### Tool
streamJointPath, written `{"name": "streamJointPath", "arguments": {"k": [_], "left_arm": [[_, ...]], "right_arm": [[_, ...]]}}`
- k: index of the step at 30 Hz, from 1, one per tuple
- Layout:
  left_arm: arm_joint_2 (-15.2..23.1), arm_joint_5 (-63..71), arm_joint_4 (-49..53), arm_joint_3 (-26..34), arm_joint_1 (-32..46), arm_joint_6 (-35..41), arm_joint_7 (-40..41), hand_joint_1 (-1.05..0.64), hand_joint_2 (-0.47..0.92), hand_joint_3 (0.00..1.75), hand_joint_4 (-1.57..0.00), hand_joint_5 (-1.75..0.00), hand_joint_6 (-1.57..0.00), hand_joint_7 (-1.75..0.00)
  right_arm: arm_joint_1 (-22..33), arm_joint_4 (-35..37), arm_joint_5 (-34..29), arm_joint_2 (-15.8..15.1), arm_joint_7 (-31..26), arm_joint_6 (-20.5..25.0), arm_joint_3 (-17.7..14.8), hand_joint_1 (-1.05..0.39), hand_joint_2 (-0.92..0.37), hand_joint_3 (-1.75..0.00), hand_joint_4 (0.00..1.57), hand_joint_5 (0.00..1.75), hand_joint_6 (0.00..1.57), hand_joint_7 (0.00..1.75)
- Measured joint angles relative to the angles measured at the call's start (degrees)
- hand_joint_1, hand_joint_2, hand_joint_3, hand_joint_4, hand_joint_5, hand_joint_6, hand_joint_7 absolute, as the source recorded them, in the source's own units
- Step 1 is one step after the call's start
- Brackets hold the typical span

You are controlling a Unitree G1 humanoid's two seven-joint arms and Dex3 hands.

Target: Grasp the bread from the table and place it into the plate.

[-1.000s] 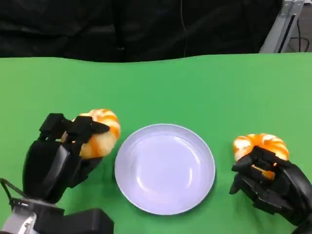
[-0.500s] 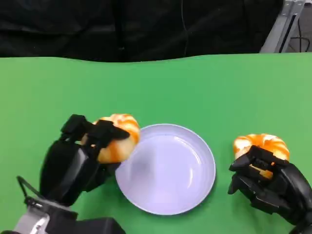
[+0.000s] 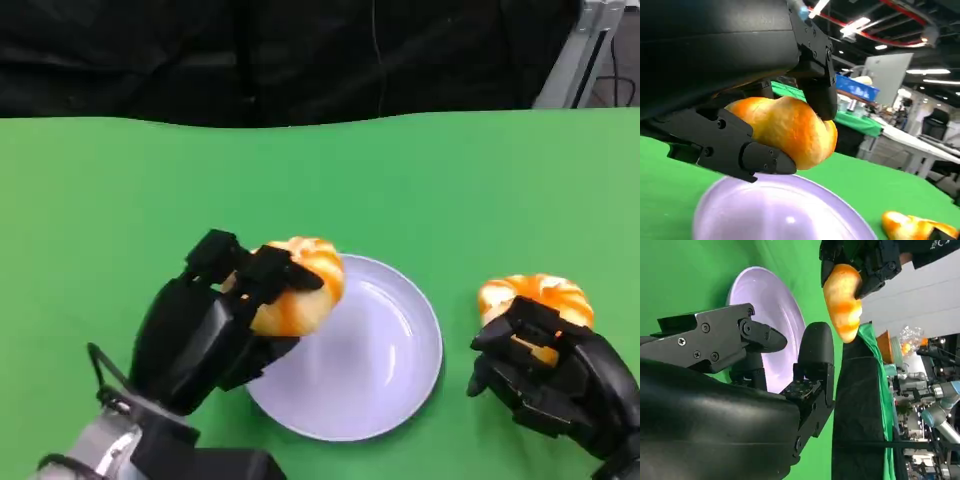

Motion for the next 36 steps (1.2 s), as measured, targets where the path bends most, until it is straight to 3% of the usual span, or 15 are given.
{"name": "streamJointPath", "arguments": {"k": [21,22,24,26,29,32,34,36], "left_arm": [[-4.0,-2.3,3.8,-2.8,-2.0,-3.7,-6.5,-0.10,0.92,0.22,-0.40,-1.55,-0.49,-1.17],[-4.1,-2.5,4.3,-2.7,-2.1,-3.8,-6.8,-0.11,0.92,0.22,-0.40,-1.51,-0.50,-1.12],[-4.1,-2.6,4.7,-2.7,-2.2,-3.8,-7.0,-0.17,0.92,0.21,-0.46,-1.30,-0.64,-0.75],[-4.1,-2.6,4.8,-2.7,-2.3,-3.8,-7.6,-0.22,0.92,0.20,-0.48,-1.15,-0.74,-0.50],[-4.1,-2.7,5.1,-2.7,-2.7,-3.7,-8.1,-0.24,0.92,0.20,-0.49,-1.09,-0.78,-0.38],[-4.0,-2.7,5.2,-2.6,-2.8,-3.5,-8.1,-0.38,0.92,0.19,-0.63,-0.55,-0.82,-0.07],[-4.0,-2.7,5.3,-2.4,-2.8,-3.3,-8.1,-0.51,0.92,0.22,-0.67,-0.36,-0.80,-0.02],[-3.9,-2.7,5.3,-2.3,-2.8,-2.9,-8.1,-0.58,0.92,0.24,-0.68,-0.28,-0.78,-0.01]], "right_arm": [[0.0,0.1,-0.2,0.0,-0.1,0.0,0.0,0.03,-0.85,-0.60,0.47,1.70,0.56,1.23],[0.0,0.2,-0.2,0.0,-0.1,0.0,0.0,0.03,-0.85,-0.59,0.47,1.70,0.56,1.23],[0.0,0.3,-0.2,0.0,-0.1,0.0,0.0,0.02,-0.85,-0.59,0.47,1.69,0.56,1.23],[0.0,0.3,-0.2,0.0,-0.1,0.0,0.0,0.02,-0.85,-0.58,0.48,1.69,0.56,1.22],[0.0,0.3,-0.1,0.1,0.0,0.0,0.0,0.02,-0.86,-0.58,0.48,1.68,0.56,1.22],[0.0,0.3,-0.1,0.1,0.0,0.2,0.0,0.02,-0.87,-0.56,0.48,1.72,0.56,1.22],[0.0,0.3,0.0,0.1,0.0,0.4,0.0,0.02,-0.87,-0.56,0.47,1.73,0.56,1.22],[0.0,0.2,0.0,0.1,0.0,0.6,0.0,0.02,-0.87,-0.55,0.47,1.73,0.56,1.22]]}}
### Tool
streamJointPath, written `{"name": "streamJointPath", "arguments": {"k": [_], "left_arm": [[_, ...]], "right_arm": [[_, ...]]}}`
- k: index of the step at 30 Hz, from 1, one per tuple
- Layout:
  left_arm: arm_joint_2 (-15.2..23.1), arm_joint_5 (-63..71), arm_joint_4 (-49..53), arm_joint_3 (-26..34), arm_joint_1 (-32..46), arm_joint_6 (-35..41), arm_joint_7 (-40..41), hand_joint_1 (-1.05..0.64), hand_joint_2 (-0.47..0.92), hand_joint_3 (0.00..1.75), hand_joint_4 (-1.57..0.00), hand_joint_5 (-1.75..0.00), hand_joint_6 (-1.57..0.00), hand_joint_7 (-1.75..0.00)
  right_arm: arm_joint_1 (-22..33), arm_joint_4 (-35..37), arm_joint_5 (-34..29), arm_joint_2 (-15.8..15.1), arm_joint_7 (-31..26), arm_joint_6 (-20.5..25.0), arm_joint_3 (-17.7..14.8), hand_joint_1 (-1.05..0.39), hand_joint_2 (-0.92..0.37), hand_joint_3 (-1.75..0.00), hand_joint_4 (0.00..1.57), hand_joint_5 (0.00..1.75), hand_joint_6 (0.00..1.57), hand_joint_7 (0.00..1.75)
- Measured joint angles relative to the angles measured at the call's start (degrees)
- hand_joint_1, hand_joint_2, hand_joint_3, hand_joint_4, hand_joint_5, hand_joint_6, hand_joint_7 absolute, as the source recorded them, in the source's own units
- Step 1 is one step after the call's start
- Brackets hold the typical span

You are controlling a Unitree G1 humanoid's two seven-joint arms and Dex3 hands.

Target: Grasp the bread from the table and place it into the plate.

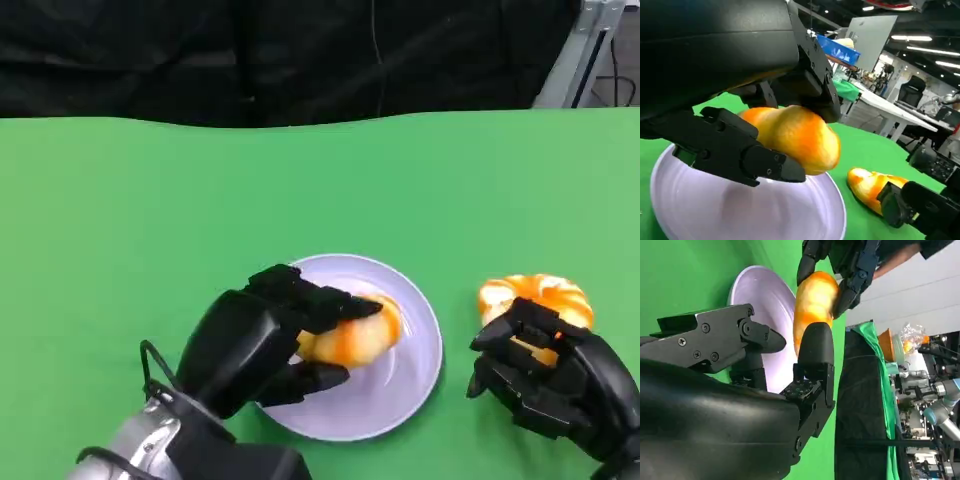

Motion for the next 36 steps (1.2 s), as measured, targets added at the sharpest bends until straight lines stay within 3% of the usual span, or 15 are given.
{"name": "streamJointPath", "arguments": {"k": [3,5,11,16,19,26,31,36], "left_arm": [[0.2,-0.1,0.0,0.2,0.0,0.5,-0.4,-0.62,0.92,0.25,-0.69,-0.23,-0.77,0.00],[0.3,-0.2,0.0,0.3,0.0,0.9,-0.7,-0.80,0.92,0.31,-0.64,-0.11,-0.63,0.00],[0.7,-1.4,-1.1,1.3,-0.1,3.3,-4.1,-0.96,0.92,0.32,-0.52,-0.01,-0.43,0.00],[1.2,-3.4,-3.4,2.3,-0.1,5.6,-8.6,-1.04,0.92,0.30,-0.44,0.00,-0.34,0.00],[1.4,-4.9,-4.1,2.7,-0.1,6.3,-10.6,-1.05,0.92,0.28,-0.34,0.00,-0.27,0.00],[1.9,-6.6,-4.6,3.9,-0.1,6.4,-12.6,-1.05,0.92,0.38,-0.03,0.00,-0.03,0.00],[2.3,-8.0,-4.6,4.9,-0.1,6.1,-13.2,-1.05,0.92,0.43,0.00,0.00,-0.01,0.00],[2.0,-10.7,-4.5,6.4,0.3,3.9,-13.1,-1.05,0.92,0.46,-0.06,-0.03,-0.04,-0.01]], "right_arm": [[0.0,-0.2,0.1,0.0,0.0,0.7,0.0,0.02,-0.88,-0.55,0.47,1.73,0.56,1.22],[0.0,-0.4,0.3,0.0,0.0,1.1,0.0,-0.06,-0.91,-0.37,0.44,1.74,0.56,1.15],[0.1,-1.7,0.6,0.1,-0.1,4.1,0.0,-0.12,-0.92,-0.23,0.41,1.75,0.58,1.10],[0.1,-2.1,0.1,0.1,-0.5,3.3,0.0,-0.05,-0.92,-0.31,0.40,1.75,0.59,1.14],[0.1,-2.0,-0.2,0.1,-0.6,2.3,0.0,-0.03,-0.91,-0.40,0.40,1.75,0.59,1.21],[0.1,-0.8,-0.1,0.1,0.0,1.2,0.0,-0.04,-0.90,-0.42,0.44,1.75,0.57,1.24],[0.1,-0.8,0.1,0.1,0.4,1.2,-0.1,-0.01,-0.92,-0.40,0.47,1.75,0.56,1.25],[0.1,-0.8,0.2,0.1,0.5,1.3,0.0,0.04,-0.84,-0.63,0.50,1.73,0.52,1.29]]}}
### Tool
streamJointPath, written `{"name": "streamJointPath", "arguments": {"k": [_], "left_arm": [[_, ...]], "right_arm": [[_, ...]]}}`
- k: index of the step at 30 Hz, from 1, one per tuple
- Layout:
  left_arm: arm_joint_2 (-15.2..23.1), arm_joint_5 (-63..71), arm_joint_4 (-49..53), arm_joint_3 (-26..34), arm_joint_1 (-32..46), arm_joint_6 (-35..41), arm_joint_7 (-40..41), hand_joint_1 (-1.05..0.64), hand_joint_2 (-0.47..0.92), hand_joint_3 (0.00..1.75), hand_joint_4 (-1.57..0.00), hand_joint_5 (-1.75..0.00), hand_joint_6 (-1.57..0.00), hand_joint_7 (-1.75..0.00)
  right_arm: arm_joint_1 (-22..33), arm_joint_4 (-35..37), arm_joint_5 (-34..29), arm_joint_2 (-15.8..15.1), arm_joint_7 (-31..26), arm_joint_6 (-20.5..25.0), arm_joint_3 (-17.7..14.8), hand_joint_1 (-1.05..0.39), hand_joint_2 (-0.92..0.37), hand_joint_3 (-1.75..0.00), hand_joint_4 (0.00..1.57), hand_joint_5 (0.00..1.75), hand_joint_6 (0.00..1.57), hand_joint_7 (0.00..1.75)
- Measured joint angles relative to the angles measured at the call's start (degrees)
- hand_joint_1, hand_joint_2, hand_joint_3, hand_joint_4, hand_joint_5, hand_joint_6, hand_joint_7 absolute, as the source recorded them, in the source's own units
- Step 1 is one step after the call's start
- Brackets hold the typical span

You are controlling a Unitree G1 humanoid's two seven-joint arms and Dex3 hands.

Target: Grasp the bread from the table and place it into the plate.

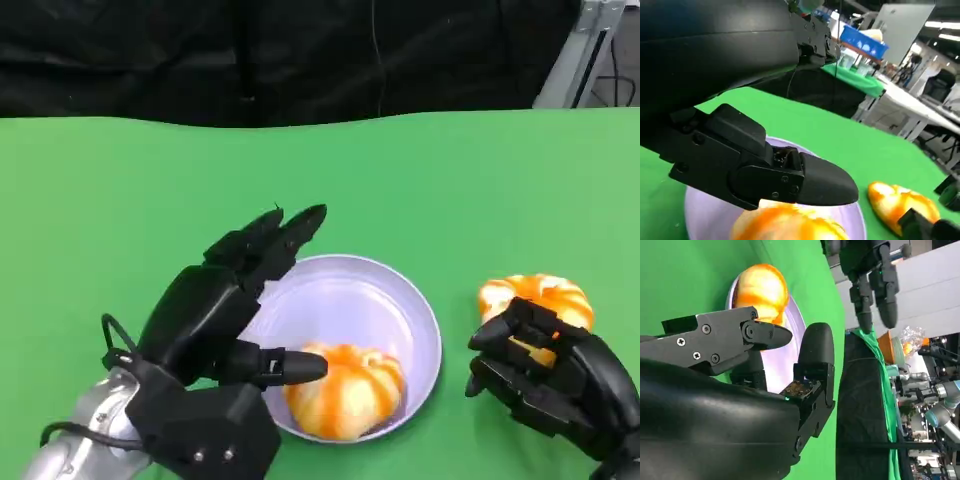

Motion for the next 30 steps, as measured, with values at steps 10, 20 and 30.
{"name": "streamJointPath", "arguments": {"k": [10,20,30], "left_arm": [[-2.2,-4.5,1.5,4.4,3.2,-6.3,4.5,-1.05,0.92,0.48,-0.20,-0.05,-0.08,-0.02],[-2.6,-10.2,2.1,8.1,5.2,-10.7,4.6,-0.99,0.92,0.46,-0.27,-0.04,-0.13,-0.02],[-4.0,-17.1,5.4,10.2,6.4,-16.1,1.9,-0.99,0.92,0.40,-0.41,-0.05,-0.17,-0.02]], "right_arm": [[0.0,0.0,-0.2,0.0,-0.1,-0.8,0.0,0.04,-0.82,-0.70,0.47,1.71,0.52,1.29],[0.0,0.0,-0.5,0.0,-0.4,-0.9,0.1,0.04,-0.82,-0.69,0.46,1.73,0.52,1.30],[0.0,0.0,-0.5,0.0,-0.4,-1.0,0.0,0.06,-0.83,-0.69,0.45,1.74,0.51,1.31]]}}
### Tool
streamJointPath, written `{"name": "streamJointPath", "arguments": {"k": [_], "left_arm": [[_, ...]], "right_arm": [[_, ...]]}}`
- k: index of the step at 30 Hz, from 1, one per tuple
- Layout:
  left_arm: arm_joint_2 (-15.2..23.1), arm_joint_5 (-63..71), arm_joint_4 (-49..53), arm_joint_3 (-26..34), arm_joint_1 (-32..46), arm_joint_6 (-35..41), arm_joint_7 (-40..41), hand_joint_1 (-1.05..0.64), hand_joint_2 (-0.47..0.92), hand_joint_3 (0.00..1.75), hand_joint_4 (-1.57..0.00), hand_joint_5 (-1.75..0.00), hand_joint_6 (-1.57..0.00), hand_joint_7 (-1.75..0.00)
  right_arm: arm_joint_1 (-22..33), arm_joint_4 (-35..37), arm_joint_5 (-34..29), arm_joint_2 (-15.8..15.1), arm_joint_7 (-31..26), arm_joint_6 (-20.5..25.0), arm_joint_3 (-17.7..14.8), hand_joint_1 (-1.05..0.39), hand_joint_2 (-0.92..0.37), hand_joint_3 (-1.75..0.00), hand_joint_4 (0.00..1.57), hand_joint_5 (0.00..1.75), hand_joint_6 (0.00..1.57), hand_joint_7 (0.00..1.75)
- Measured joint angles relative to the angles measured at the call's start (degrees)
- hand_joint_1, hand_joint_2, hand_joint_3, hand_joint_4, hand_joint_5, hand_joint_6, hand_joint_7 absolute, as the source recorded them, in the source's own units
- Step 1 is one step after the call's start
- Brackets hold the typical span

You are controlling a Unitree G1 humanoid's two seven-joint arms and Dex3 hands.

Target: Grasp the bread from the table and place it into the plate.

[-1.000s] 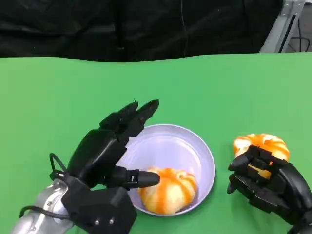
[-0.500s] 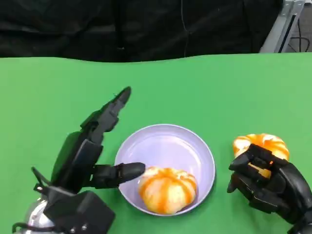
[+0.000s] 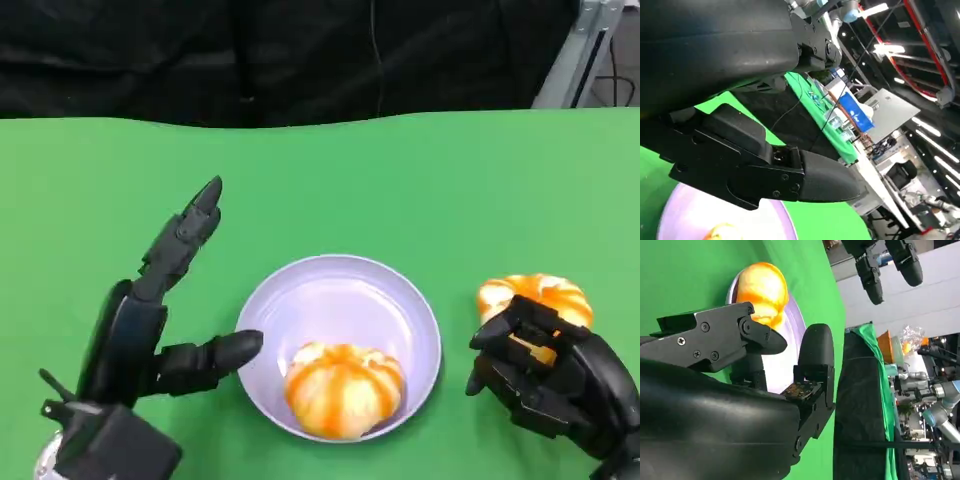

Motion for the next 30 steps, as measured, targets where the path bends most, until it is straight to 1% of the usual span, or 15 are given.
{"name": "streamJointPath", "arguments": {"k": [6,11,15,20,30], "left_arm": [[-0.5,-5.7,1.5,1.4,1.5,-2.3,-3.9,-0.97,0.92,0.37,-0.47,-0.05,-0.20,-0.02],[-1.1,-9.3,1.6,1.9,2.9,-3.6,-7.5,-0.96,0.92,0.36,-0.48,-0.04,-0.20,-0.01],[-1.3,-12.2,0.6,2.1,6.1,-3.9,-10.4,-0.95,0.92,0.35,-0.49,-0.03,-0.19,0.00],[-1.6,-14.6,0.0,2.9,7.9,-3.9,-13.0,-0.94,0.92,0.33,-0.50,-0.03,-0.21,-0.01],[-4.1,-19.8,0.4,4.9,8.9,-4.1,-17.1,-0.91,0.92,0.32,-0.54,-0.03,-0.27,-0.03]], "right_arm": [[0.0,0.2,0.0,0.0,0.1,0.0,0.0,0.06,-0.84,-0.68,0.44,1.74,0.51,1.32],[-0.1,0.6,0.0,0.0,0.2,-0.2,0.0,0.06,-0.84,-0.67,0.45,1.74,0.51,1.32],[-0.1,0.8,0.1,-0.1,0.6,-0.4,-0.2,0.06,-0.85,-0.66,0.45,1.74,0.51,1.31],[-0.2,1.0,0.3,-0.1,0.8,-0.5,-0.2,0.03,-0.83,-0.65,0.45,1.74,0.51,1.32],[-0.2,1.2,0.3,-0.2,0.8,-0.7,-0.2,0.03,-0.83,-0.66,0.46,1.73,0.52,1.31]]}}
